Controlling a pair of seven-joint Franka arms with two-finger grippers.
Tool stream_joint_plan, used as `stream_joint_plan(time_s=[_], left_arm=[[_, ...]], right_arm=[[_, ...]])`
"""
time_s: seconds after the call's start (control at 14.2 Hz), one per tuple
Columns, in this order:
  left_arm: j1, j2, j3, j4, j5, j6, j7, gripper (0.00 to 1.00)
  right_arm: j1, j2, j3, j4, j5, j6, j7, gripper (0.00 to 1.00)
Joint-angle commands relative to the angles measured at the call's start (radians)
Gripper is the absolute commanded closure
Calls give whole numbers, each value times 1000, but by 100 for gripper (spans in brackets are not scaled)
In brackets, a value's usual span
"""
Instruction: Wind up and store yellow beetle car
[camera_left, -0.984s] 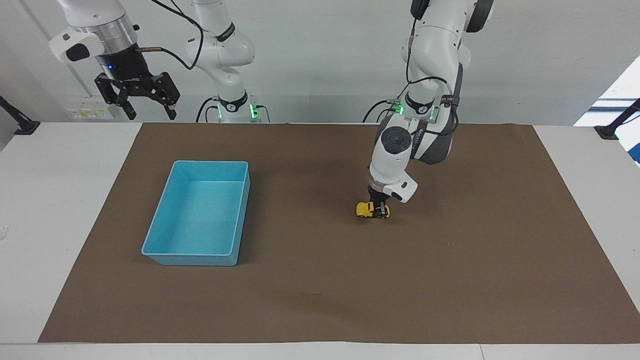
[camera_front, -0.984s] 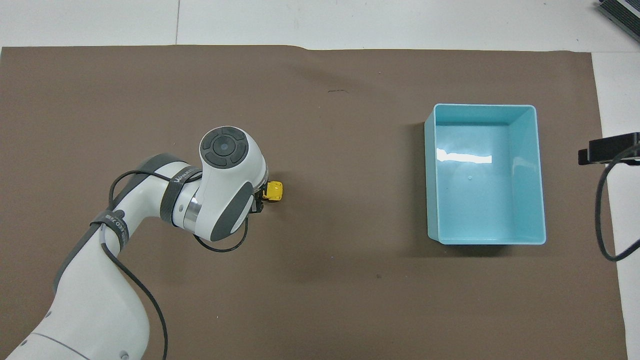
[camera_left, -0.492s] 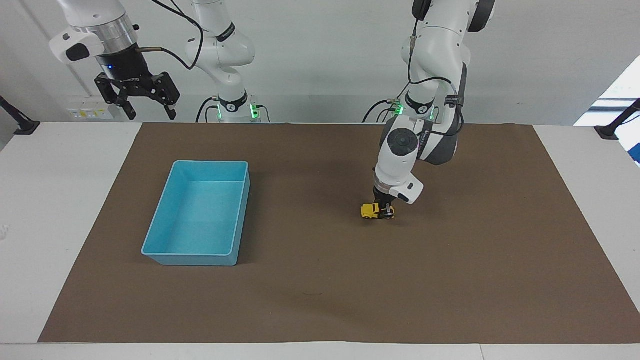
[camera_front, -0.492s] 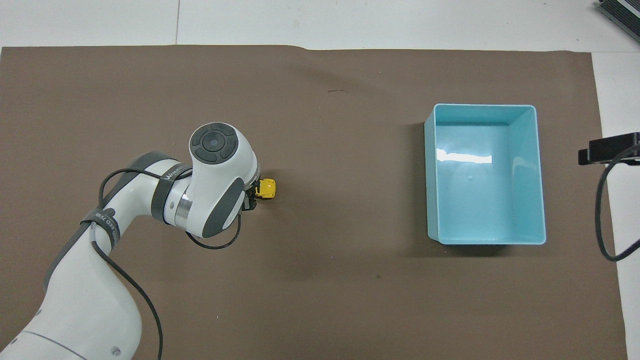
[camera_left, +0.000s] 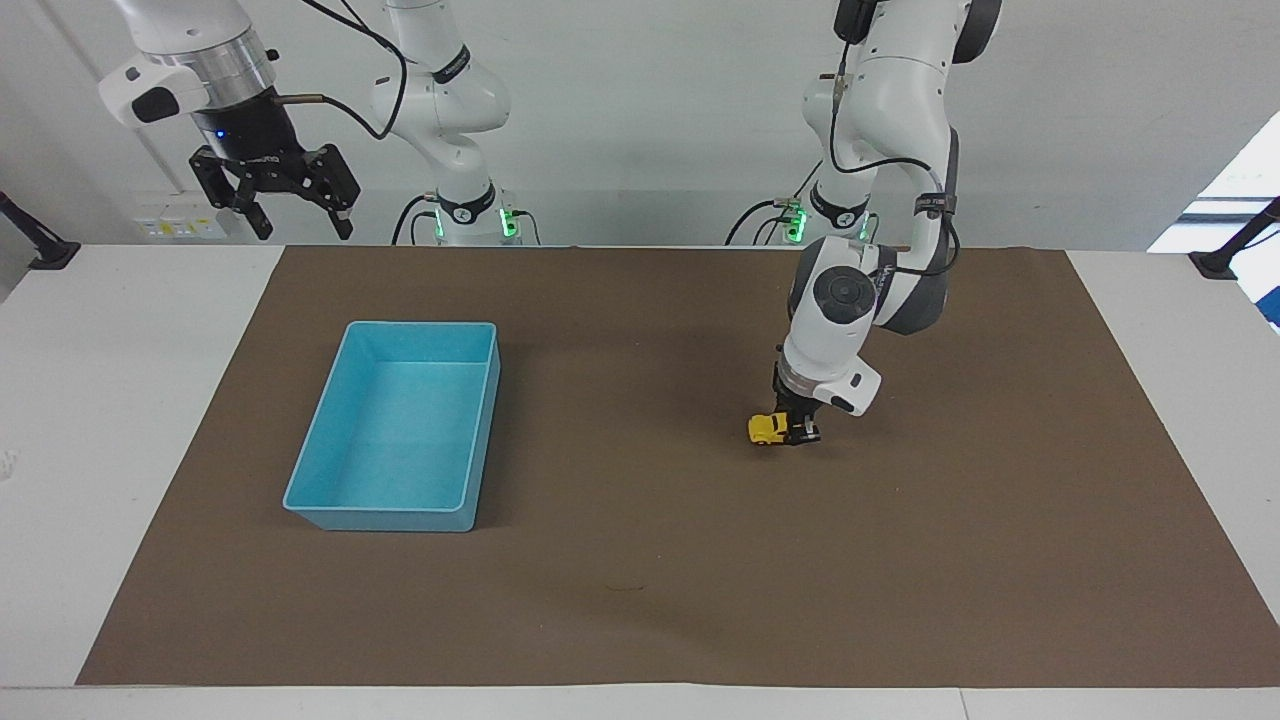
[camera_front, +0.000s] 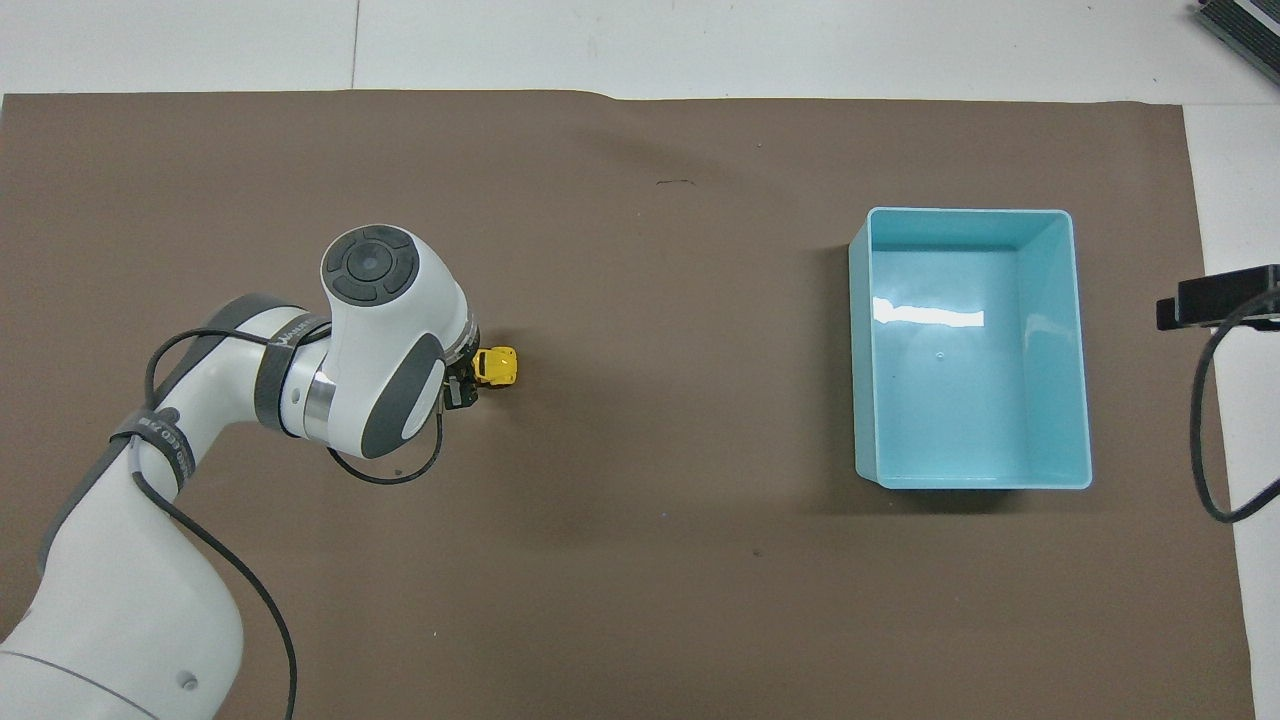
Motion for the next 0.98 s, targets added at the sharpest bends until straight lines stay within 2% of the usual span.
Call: stream_joint_plan(time_s=[0.0, 0.91], left_arm=[[27, 4, 3, -28, 19, 32, 23, 100], [54, 1, 3, -38, 19, 32, 15, 100]], right_arm=[[-7, -16, 1, -13, 16, -8, -24, 0], [-7, -16, 1, -13, 16, -8, -24, 0]])
